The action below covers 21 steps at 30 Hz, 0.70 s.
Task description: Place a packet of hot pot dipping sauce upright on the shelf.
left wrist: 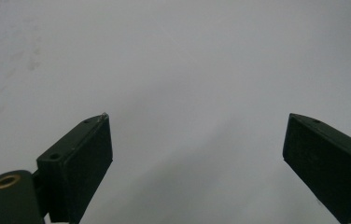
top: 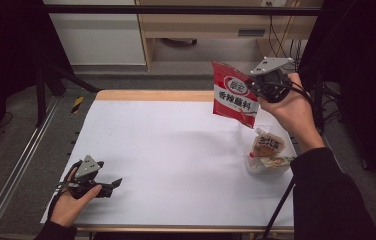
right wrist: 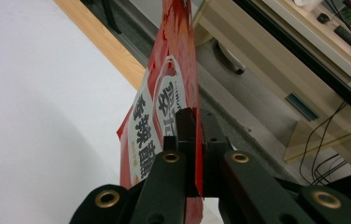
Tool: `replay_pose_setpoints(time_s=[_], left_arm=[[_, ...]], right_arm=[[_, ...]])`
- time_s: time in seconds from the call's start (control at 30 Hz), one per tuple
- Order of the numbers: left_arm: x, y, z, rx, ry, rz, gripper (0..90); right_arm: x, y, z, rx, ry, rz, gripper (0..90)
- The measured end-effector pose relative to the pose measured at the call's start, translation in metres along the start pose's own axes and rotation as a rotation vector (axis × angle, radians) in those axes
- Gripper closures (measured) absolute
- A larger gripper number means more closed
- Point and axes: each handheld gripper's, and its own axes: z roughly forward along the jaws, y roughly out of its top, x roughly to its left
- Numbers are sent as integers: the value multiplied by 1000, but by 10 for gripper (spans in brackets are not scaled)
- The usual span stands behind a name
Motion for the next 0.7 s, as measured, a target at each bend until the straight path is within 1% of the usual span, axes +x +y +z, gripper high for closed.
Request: replay_pose_setpoints(time_s=[0.07, 0.1, 0.13, 0.17, 0.23, 0.43, 0.7], left_arm=[[0, 0, 1, 1, 2, -1, 81], [0, 0, 1, 1, 3, -1, 81], [0, 0, 1, 1, 3, -1, 81], [0, 0, 1, 4, 1, 0, 81], [0, -1, 1, 6, 3, 1, 81], [-1, 0, 2, 10, -1, 13, 82], [-2, 1, 3, 17, -7, 25, 82]], right_arm=[[-2, -5, 0, 6, -6, 8, 900], [-5, -12, -2, 8, -14, 12, 900], [-5, -12, -2, 8, -14, 12, 900], [-8, -18, -3, 7, -26, 26, 900], [-10, -20, -4, 8, -28, 27, 900], [-21, -39, -14, 6, -46, 60, 900], [-27, -52, -23, 20, -51, 69, 900]])
